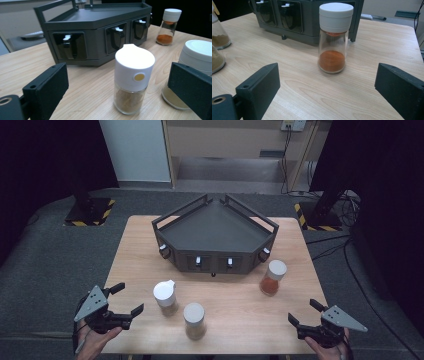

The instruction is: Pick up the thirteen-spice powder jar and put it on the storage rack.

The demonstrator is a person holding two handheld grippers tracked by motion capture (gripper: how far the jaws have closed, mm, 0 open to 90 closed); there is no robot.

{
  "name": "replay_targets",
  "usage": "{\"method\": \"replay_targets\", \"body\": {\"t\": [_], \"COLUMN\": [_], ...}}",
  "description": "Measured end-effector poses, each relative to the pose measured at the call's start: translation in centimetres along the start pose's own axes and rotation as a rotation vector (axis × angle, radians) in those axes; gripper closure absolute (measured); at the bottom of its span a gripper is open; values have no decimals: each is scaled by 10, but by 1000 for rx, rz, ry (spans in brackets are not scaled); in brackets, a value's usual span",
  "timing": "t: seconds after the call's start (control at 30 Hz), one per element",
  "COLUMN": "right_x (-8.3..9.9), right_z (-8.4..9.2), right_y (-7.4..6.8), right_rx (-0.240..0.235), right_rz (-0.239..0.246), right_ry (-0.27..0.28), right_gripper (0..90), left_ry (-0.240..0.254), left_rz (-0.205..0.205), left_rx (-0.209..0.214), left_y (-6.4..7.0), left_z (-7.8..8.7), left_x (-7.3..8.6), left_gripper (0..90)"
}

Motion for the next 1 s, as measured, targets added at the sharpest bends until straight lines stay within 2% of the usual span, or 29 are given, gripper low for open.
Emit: {"method": "replay_targets", "body": {"t": [0.27, 0.47, 0.77, 1.0], "right_x": [0, 0, -1, -1], "right_z": [0, -1, -1, -1], "right_y": [0, 0, 0, 0], "right_rx": [0, -1, -1, -2], "right_rz": [3, 2, 6, 6], "right_ry": [-5, -4, -10, -9], "right_gripper": [64, 68, 70, 76], "left_ry": [-30, -57, -78, -100], "left_rz": [-8, -9, 3, 19], "left_rx": [31, 53, 83, 88], "left_y": [4, 3, 3, 1], "left_z": [-20, -35, -58, -75], "left_x": [-10, -12, -6, 4], "left_gripper": [21, 23, 27, 44]}}
Point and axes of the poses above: each handheld gripper's, and its own axes: z roughly backward along the jaws, x roughly out of its underside, y roughly to its right, the point moved 4 cm from there along -z, roughly forward along the jaws, and after that the axes turned 12 degrees about z, right-handed, at the moved point
